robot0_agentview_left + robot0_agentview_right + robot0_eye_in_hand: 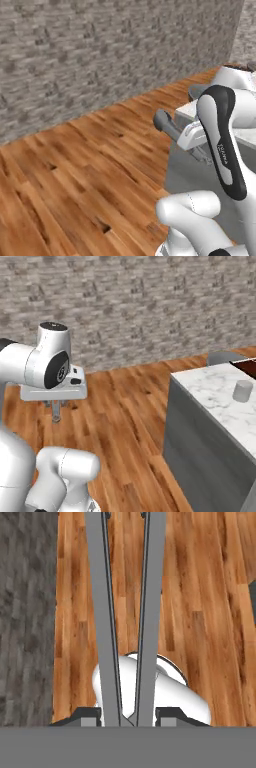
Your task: Take the tongs from the drawer on the left and place them on the dining counter next to the tray containing the kebab skewer.
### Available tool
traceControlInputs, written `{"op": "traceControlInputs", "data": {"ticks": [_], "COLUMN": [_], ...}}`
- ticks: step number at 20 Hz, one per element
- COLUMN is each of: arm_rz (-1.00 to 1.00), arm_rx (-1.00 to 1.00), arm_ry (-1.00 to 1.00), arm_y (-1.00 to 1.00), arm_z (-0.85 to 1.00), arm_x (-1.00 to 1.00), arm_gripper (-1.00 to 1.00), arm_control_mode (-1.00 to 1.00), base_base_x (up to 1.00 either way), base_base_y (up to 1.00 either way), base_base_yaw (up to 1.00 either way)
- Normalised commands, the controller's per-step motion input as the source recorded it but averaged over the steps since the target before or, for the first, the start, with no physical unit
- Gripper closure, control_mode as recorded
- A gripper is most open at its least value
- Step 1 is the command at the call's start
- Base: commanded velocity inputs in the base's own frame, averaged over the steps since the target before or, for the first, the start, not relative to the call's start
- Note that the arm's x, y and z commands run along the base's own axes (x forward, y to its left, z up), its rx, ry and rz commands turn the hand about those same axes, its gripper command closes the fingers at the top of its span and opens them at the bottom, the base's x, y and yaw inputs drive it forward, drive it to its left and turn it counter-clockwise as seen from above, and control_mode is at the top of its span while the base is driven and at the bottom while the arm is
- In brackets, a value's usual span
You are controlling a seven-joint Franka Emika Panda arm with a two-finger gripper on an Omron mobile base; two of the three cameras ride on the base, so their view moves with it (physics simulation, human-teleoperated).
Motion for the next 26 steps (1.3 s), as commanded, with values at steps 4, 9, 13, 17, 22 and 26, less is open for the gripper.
{"op": "traceControlInputs", "data": {"ticks": [4, 9, 13, 17, 22, 26], "arm_rz": [0.00, 0.00, 0.00, 0.00, 0.00, 0.00], "arm_rx": [0.00, 0.00, 0.00, 0.00, 0.00, 0.00], "arm_ry": [0.00, 0.00, 0.00, 0.00, 0.00, 0.00], "arm_y": [0.00, 0.00, 0.00, 0.00, 0.00, 0.00], "arm_z": [0.00, 0.00, 0.00, 0.00, 0.00, 0.00], "arm_x": [0.00, 0.00, 0.00, 0.00, 0.00, 0.00], "arm_gripper": [1.00, 1.00, 1.00, 1.00, 1.00, 1.00], "arm_control_mode": [1.00, 1.00, 1.00, 1.00, 1.00, 1.00], "base_base_x": [0.86, 0.88, 0.99, 1.00, 1.00, 1.00], "base_base_y": [0.66, 0.68, 0.75, 0.78, 0.79, 0.79], "base_base_yaw": [-0.78, -0.77, -0.73, -0.71, -0.71, -0.71]}}
